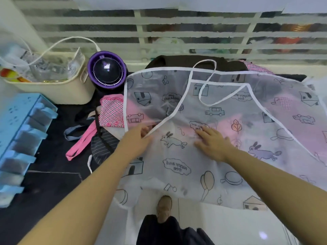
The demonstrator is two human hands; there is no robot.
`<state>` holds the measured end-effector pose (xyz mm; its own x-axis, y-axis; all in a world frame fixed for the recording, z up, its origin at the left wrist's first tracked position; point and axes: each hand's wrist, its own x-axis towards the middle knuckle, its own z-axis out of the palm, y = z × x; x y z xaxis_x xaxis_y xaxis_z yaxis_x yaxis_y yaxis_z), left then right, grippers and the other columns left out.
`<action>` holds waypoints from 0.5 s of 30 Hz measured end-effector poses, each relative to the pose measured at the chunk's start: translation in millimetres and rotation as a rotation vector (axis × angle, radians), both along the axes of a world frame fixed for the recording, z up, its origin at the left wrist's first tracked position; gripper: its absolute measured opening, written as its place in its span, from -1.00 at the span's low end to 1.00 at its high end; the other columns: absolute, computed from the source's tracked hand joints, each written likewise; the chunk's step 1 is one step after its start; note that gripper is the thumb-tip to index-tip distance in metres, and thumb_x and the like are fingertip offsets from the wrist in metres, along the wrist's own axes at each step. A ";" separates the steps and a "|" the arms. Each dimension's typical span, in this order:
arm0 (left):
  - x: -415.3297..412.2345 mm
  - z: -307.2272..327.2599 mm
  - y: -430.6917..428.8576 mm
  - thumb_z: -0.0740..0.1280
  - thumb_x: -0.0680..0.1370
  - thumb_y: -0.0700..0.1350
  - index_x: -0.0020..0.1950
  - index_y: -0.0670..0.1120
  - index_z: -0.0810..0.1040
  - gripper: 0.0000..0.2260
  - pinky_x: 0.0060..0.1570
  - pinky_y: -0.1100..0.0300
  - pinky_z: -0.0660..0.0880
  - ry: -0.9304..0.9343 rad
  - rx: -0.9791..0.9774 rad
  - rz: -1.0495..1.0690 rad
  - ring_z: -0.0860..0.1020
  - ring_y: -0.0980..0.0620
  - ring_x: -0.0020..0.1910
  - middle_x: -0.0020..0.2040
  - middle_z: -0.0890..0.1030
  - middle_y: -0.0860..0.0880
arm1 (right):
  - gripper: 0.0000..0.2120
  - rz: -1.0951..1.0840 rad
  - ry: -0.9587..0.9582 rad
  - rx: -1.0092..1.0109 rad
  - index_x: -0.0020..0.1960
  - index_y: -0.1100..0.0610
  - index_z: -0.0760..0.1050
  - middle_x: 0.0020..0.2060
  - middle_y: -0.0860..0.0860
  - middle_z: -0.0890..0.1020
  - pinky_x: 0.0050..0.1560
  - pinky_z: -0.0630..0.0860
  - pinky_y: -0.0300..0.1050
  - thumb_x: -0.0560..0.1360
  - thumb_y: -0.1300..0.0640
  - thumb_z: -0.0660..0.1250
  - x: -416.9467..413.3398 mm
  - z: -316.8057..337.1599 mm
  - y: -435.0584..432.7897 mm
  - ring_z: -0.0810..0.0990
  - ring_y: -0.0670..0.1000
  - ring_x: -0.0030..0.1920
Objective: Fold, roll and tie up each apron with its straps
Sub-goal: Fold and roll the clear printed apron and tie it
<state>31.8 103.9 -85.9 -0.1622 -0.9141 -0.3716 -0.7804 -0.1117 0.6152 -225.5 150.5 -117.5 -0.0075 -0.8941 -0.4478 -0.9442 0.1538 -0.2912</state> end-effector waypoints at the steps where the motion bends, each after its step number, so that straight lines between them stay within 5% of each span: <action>1: 10.5 2.1 10.3 0.28 0.58 0.02 0.20 0.02 0.46 -0.79 -0.09 0.23 0.38 -0.006 0.038 0.020 0.50 0.10 -0.03 0.02 0.52 0.09 | -0.47 0.004 0.002 0.004 0.53 -0.07 0.10 0.53 -0.10 0.08 0.37 0.03 0.43 0.61 -0.19 0.05 1.3 -1.1 0.8 0.01 0.04 0.52; 4: 35.9 9.7 33.4 0.25 0.58 0.10 0.11 -0.04 0.50 -0.75 -0.21 0.24 0.38 -0.028 0.139 0.022 0.50 0.09 -0.09 0.00 0.55 0.03 | -0.47 0.019 0.079 0.012 0.53 -0.09 0.09 0.53 -0.10 0.09 0.40 0.03 0.36 0.60 -0.21 0.02 2.9 0.1 1.2 0.02 0.13 0.50; 7: 64.2 21.7 56.0 0.21 0.56 0.22 0.05 -0.01 0.59 -0.65 -0.10 0.20 0.41 -0.011 0.198 0.111 0.53 0.07 -0.04 0.01 0.60 0.03 | -0.48 0.055 0.160 0.005 0.53 -0.09 0.08 0.54 -0.06 0.10 0.41 0.10 0.24 0.61 -0.20 -0.01 6.7 1.6 2.3 0.07 0.21 0.47; 11: 95.8 33.8 78.1 0.27 0.52 0.24 0.12 0.01 0.64 -0.62 0.23 0.03 0.44 0.449 0.378 0.452 0.61 0.00 0.08 0.03 0.68 0.01 | -0.45 0.052 0.137 0.085 0.54 -0.11 0.02 0.56 -0.06 0.03 0.42 0.09 0.33 0.59 -0.23 -0.02 6.1 -0.5 -3.1 0.03 0.26 0.49; 15: 86.3 24.7 104.2 0.31 0.54 0.07 0.05 0.04 0.60 -0.83 0.11 0.11 0.47 0.587 0.002 0.884 0.56 0.08 0.04 0.03 0.63 0.05 | -0.43 0.056 0.166 0.084 0.54 -0.09 0.04 0.55 -0.04 0.05 0.42 0.07 0.35 0.59 -0.24 0.00 4.6 0.7 -6.3 0.07 0.27 0.49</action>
<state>118.1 208.1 -61.2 0.4052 -0.7944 -0.4526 -0.0021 -0.4959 0.8684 -220.8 144.2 -116.9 -0.0389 -0.8547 -0.5176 -0.9860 0.1168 -0.1187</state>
